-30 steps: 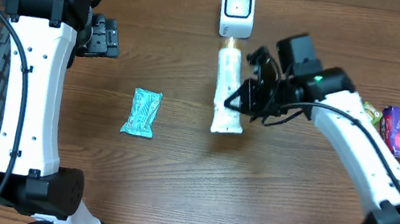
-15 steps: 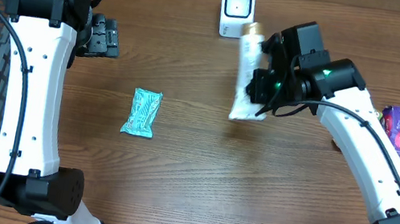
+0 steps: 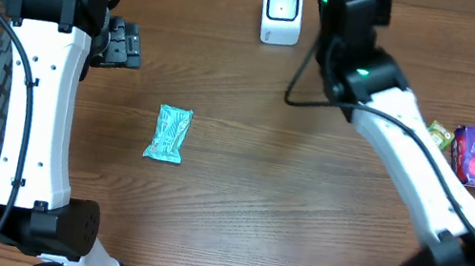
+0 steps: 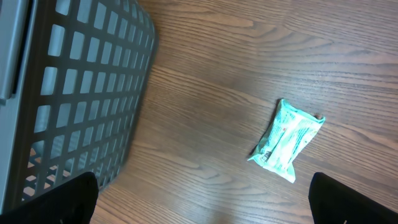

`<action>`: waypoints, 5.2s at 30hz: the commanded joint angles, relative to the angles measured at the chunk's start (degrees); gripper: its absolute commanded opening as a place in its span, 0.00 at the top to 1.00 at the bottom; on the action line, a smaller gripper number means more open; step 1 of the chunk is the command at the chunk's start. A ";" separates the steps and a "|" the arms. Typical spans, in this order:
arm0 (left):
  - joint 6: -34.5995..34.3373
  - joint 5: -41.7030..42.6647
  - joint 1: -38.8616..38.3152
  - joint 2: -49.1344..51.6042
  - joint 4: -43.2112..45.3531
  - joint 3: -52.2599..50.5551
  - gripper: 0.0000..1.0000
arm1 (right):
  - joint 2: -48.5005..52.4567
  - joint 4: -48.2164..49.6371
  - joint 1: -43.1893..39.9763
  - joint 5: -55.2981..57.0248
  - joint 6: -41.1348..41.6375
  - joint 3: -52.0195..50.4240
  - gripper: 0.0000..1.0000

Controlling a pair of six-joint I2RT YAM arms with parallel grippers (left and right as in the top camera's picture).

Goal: Scan the item barcode
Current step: 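Lift the Pantene tube upright toward the white scanner, then hold the Pantene tube barcode-side over the white scanner, then carry the Pantene tube right and set it beside the tea pouch, then reach the right gripper to the teal wipes pack and grasp it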

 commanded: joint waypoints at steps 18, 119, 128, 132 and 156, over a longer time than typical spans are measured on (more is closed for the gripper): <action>0.63 -0.31 0.00 -0.85 0.11 0.85 0.01 | 28.46 34.29 0.70 7.04 -51.82 0.94 0.96; 0.63 -0.31 0.00 -0.85 0.11 0.85 0.00 | -1.49 -49.46 -34.73 -35.65 38.21 -20.50 0.60; 0.63 -0.31 0.00 -0.85 0.11 0.85 0.00 | -3.04 -52.52 -33.20 -41.70 35.30 -15.06 0.30; 0.63 -0.31 0.00 -0.85 0.11 0.85 0.00 | -5.55 -53.37 -30.64 -53.99 35.21 -10.97 0.16; 0.63 -0.31 0.00 -0.85 0.11 0.85 0.00 | 11.72 -17.77 10.01 -72.87 57.05 -13.14 0.12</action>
